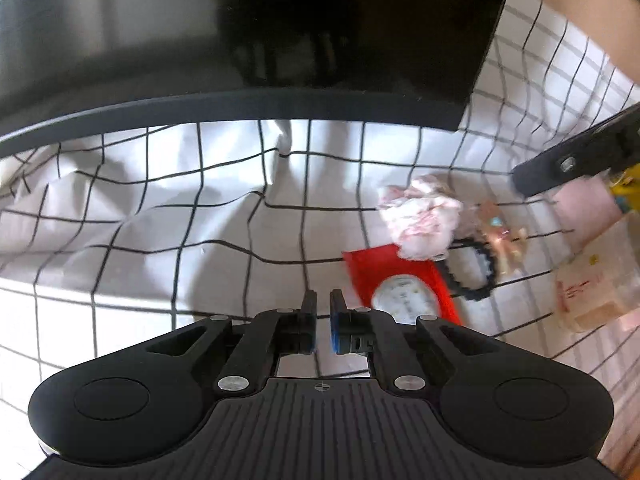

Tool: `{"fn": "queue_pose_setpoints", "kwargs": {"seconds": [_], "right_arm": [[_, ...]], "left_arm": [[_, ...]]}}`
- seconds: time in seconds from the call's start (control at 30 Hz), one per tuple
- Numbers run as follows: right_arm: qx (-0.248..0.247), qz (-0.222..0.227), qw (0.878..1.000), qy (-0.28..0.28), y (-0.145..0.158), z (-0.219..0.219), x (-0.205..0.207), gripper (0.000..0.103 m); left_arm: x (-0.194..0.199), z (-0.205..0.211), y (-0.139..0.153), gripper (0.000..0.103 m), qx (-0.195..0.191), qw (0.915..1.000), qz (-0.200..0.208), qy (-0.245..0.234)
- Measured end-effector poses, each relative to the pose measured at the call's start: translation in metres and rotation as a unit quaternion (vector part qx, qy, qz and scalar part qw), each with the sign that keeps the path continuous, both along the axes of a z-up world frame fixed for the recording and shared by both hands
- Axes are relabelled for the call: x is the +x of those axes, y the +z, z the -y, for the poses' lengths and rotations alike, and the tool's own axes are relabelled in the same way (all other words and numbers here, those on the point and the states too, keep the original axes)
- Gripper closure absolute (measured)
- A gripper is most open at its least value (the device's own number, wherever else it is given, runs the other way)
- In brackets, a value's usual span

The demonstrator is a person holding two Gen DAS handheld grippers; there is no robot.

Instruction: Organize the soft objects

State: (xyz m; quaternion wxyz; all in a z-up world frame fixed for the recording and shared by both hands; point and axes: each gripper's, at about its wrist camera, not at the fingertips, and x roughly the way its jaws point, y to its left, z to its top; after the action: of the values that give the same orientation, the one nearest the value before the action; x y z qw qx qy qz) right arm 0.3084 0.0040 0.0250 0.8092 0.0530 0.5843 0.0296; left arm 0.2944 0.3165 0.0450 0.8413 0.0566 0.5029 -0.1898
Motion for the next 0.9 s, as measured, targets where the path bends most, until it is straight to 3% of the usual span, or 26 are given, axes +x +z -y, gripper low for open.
{"fn": "queue_pose_setpoints", "kwargs": {"seconds": [0.13,0.23,0.37,0.5,0.6,0.73,0.9], "right_arm": [[-0.017,0.006,1.000,0.018,0.003,-0.003,-0.014,0.038],[-0.021,0.017,1.000,0.011,0.010,0.009,-0.021,0.038],[-0.003,0.041,0.999,-0.013,0.020,0.031,-0.028,0.038],[0.023,0.054,0.998,-0.035,0.023,0.048,-0.036,0.038],[0.035,0.054,0.997,-0.039,0.022,0.055,-0.041,0.038],[0.036,0.051,0.997,-0.043,0.019,0.058,-0.044,0.038],[0.049,0.056,0.996,-0.040,0.022,0.056,-0.047,0.038]], "left_arm": [[0.005,0.011,0.005,0.093,-0.011,0.9996,-0.026,-0.001],[0.010,0.032,0.005,0.090,-0.010,0.9983,-0.044,-0.035],[0.012,0.071,0.002,0.089,0.042,0.9939,-0.066,-0.078],[0.011,0.107,-0.014,0.086,0.104,0.9838,-0.092,-0.112],[0.002,0.126,-0.019,0.085,0.152,0.9744,-0.072,-0.149],[-0.002,0.121,-0.022,0.083,0.195,0.9646,-0.045,-0.172],[0.007,0.088,-0.019,0.083,0.202,0.9706,-0.030,-0.127]]}}
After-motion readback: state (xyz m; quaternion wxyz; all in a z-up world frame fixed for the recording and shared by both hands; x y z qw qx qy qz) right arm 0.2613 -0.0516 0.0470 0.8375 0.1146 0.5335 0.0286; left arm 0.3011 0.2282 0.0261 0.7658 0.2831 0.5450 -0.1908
